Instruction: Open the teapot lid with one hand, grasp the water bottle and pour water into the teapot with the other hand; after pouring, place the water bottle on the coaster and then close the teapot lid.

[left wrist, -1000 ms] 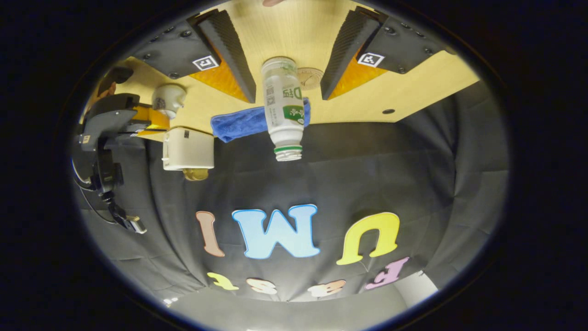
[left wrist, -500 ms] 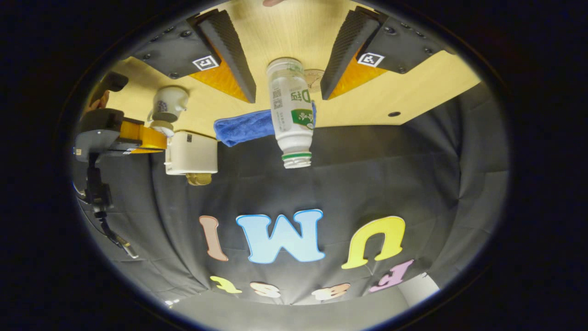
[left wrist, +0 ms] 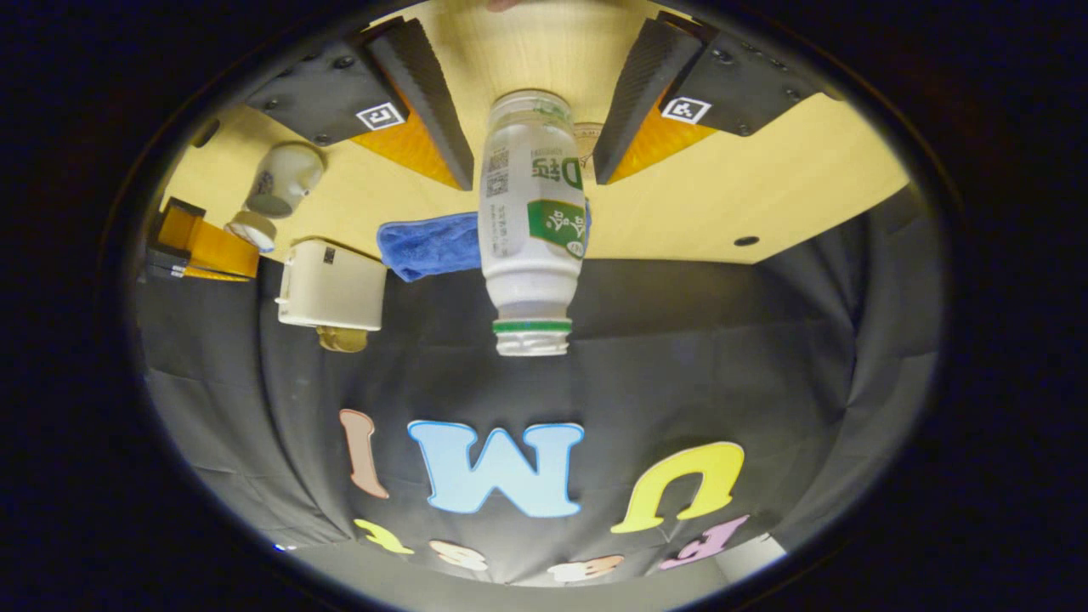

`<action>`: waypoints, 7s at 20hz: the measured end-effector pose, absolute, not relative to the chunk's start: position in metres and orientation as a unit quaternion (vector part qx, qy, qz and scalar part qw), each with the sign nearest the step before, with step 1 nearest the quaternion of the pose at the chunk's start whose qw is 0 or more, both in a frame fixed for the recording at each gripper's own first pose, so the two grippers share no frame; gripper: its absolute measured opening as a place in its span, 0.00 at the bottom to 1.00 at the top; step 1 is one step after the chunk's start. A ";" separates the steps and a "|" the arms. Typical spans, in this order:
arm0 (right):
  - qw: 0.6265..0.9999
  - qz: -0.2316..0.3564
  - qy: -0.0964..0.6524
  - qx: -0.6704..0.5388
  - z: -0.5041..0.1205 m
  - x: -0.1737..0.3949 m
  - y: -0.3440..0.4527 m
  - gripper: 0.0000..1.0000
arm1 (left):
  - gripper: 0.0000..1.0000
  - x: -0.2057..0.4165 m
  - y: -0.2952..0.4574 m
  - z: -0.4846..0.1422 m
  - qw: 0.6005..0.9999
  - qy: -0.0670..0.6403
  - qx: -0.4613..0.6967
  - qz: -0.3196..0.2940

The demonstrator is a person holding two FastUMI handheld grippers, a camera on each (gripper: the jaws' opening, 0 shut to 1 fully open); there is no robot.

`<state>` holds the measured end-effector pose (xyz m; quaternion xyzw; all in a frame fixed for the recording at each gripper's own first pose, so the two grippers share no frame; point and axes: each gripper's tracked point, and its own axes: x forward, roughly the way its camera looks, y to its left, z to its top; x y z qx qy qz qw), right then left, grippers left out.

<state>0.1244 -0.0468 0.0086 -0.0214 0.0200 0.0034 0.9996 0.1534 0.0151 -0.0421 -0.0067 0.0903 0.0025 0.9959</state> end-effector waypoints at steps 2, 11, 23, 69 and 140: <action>1.000 0.007 0.022 -0.017 0.007 0.125 -0.047 0.00 | 1.00 0.164 0.017 -0.047 0.995 0.100 -0.015 0.012; 1.000 0.020 0.018 -0.016 0.015 0.109 -0.043 0.00 | 0.71 0.151 0.016 -0.047 0.992 0.123 0.006 0.013; 1.000 0.000 0.013 -0.002 0.019 -0.006 -0.084 0.00 | 0.81 0.141 -0.016 -0.032 0.967 0.118 0.225 0.007; 0.999 -0.047 0.004 0.002 0.006 -0.072 -0.140 0.00 | 0.82 0.152 -0.128 -0.039 0.668 0.058 0.738 -0.080; 1.000 0.004 0.008 0.013 0.032 -0.097 -0.101 0.00 | 0.82 0.138 -0.139 -0.042 0.536 -0.003 0.840 -0.080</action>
